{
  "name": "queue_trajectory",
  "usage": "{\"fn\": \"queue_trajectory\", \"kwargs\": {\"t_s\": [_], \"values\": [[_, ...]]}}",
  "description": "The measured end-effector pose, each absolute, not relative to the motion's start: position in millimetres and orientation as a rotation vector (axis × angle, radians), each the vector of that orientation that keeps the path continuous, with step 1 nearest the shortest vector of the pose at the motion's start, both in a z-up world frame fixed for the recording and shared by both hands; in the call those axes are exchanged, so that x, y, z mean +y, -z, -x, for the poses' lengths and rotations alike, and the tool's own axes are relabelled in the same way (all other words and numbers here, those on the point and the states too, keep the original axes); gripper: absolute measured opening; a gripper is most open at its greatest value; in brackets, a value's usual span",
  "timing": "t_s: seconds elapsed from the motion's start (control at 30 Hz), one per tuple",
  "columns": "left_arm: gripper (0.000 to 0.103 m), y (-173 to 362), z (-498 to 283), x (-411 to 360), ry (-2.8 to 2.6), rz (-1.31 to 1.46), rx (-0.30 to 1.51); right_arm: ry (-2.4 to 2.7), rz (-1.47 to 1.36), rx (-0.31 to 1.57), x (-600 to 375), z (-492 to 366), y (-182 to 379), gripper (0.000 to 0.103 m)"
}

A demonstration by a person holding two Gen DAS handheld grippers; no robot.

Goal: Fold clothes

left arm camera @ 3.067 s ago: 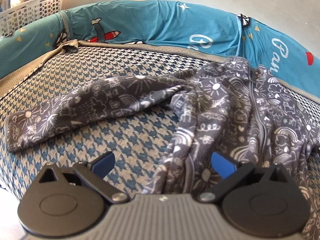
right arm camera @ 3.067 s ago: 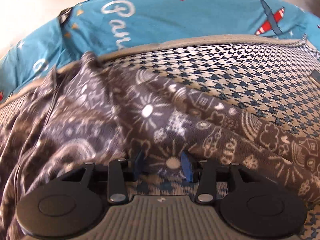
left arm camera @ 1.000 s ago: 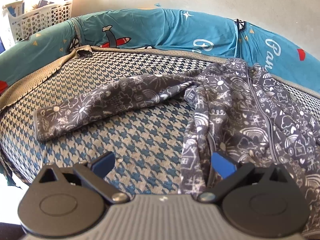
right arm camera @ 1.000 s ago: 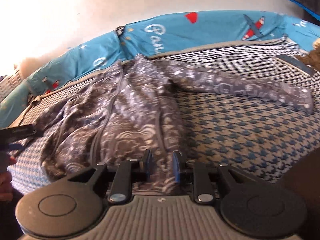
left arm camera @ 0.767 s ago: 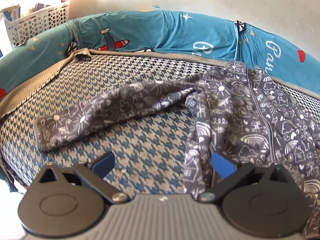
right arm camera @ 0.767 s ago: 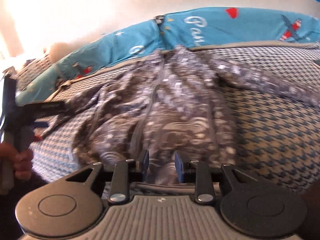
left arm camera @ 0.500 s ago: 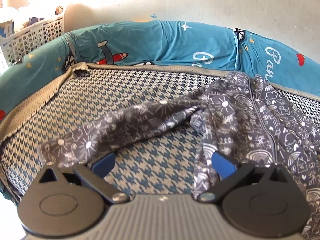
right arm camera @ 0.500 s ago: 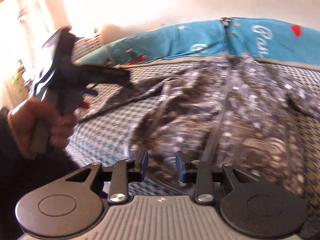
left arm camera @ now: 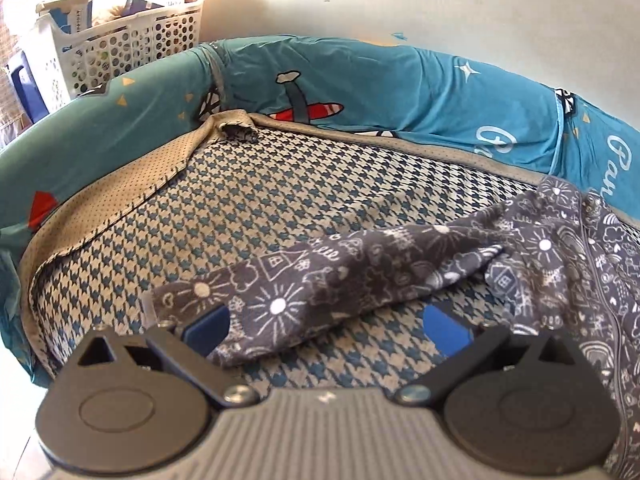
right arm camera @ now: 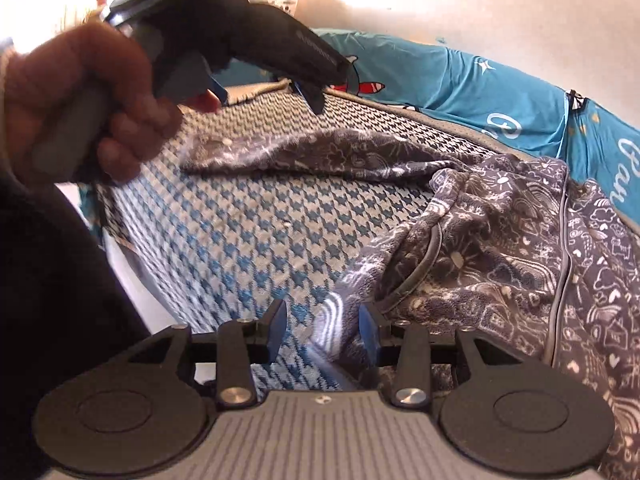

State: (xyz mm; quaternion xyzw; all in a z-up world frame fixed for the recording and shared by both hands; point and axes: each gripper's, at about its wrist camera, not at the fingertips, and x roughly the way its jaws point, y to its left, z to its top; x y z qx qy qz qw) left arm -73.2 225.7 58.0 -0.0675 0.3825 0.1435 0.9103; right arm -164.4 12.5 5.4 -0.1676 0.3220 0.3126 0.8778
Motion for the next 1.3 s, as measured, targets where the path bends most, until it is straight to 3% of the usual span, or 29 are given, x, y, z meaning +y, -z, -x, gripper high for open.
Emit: {"fn": "queue_trajectory", "kwargs": {"t_s": [0.4, 0.5, 0.63, 0.8, 0.9, 0.93, 0.97, 1.3], "values": [[0.103, -62.6, 81.8, 231.8, -0.267, 0.193, 0.76, -0.584, 0.518, 0.625, 36.9, 151.2, 30.5, 0.038], [0.103, -63.0, 82.1, 232.7, -0.271, 0.198, 0.756, -0.588, 0.518, 0.608, 35.9, 147.9, 28.9, 0.019], [0.103, -63.1, 82.0, 239.7, -0.287, 0.204, 0.753, -0.68, 0.522, 0.58, 37.0, 157.1, 14.9, 0.014], [0.103, -61.1, 78.9, 256.5, -0.393, 0.205, 0.749, -0.759, 0.535, 0.602, 48.1, 165.1, 14.3, 0.015], [0.103, -58.6, 77.1, 261.0, -0.406, 0.205, 0.761, -0.755, 0.501, 0.629, 49.0, 164.4, 18.3, 0.024], [0.103, -57.7, 76.5, 261.6, -0.404, 0.203, 0.765, -0.757, 0.481, 0.631, 47.9, 164.5, 16.8, 0.033], [0.103, -56.1, 75.0, 262.7, -0.401, 0.2, 0.775, -0.762, 0.469, 0.626, 46.5, 165.5, 14.1, 0.036], [0.103, -48.0, 82.2, 312.8, -0.594, 0.325, 0.775, -0.804, 0.371, 0.566, 37.2, 162.3, -19.9, 0.039]]}}
